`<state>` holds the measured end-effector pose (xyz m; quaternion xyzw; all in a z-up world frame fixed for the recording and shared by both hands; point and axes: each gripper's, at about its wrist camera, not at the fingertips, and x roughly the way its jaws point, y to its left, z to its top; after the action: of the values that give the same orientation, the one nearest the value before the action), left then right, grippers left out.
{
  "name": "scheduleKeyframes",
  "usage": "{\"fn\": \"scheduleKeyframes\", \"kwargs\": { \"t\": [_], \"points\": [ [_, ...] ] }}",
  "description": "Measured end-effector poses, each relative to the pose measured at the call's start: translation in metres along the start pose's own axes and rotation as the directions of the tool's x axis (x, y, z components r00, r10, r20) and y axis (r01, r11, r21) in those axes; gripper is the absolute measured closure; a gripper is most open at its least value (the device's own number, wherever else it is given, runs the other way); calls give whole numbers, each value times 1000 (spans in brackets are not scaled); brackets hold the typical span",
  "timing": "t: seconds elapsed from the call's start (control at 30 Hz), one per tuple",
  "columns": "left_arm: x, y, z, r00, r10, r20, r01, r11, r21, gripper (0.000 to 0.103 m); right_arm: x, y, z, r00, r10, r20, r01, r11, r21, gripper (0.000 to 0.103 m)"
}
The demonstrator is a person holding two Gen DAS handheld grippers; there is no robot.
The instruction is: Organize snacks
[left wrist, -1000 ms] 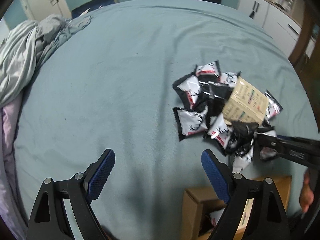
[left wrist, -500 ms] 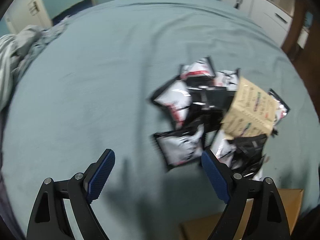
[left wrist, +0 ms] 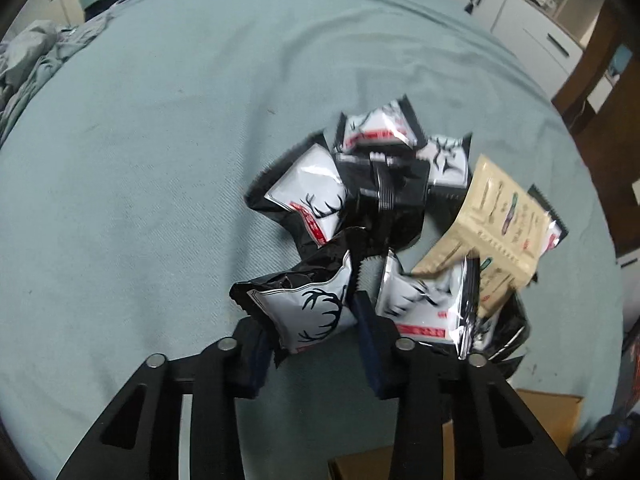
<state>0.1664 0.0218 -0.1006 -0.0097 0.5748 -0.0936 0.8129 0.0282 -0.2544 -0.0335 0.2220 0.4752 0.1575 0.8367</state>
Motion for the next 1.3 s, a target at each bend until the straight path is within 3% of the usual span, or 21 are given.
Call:
{"fn": "scheduleKeyframes", "kwargs": {
  "t": [0.2, 0.43, 0.67, 0.87, 1.0, 1.1, 1.17, 1.23, 1.3],
  "points": [
    [-52, 12, -10, 992, 28, 123, -20, 998, -63, 70, -2, 11, 0, 1000, -25, 9, 26, 999, -32, 70],
    [-110, -14, -38, 975, -3, 221, -9, 999, 54, 70, -4, 15, -2, 999, -41, 7, 41, 997, -66, 70],
    [-129, -53, -81, 978, -72, 196, 30, 978, 207, 70, -7, 4, 1, 1000, -24, 19, 24, 999, -22, 70],
    [-136, -95, -120, 980, -97, 176, 20, 920, 392, 68, -12, 1, -1, 999, -14, 29, 14, 1000, -9, 70],
    [-131, -109, -128, 984, -98, 147, 26, 902, 431, 64, -15, 2, -3, 999, -21, 33, 22, 999, -25, 70],
    [-124, -110, -131, 989, -70, 132, 4, 896, 445, 55, -16, 1, -2, 999, -19, 33, 20, 1000, -24, 70],
    [-121, -109, -129, 988, -14, 154, -55, 899, 435, 11, -16, 1, -2, 999, -17, 36, 18, 1000, -24, 70],
    [-126, -103, -125, 972, 52, 230, -144, 905, 401, 6, -17, 1, -2, 999, -18, 38, 19, 999, -28, 70],
    [-129, -94, -118, 967, 72, 245, -159, 920, 358, 6, -16, 2, -2, 999, -20, 37, 22, 999, -39, 70]
  ]
}}
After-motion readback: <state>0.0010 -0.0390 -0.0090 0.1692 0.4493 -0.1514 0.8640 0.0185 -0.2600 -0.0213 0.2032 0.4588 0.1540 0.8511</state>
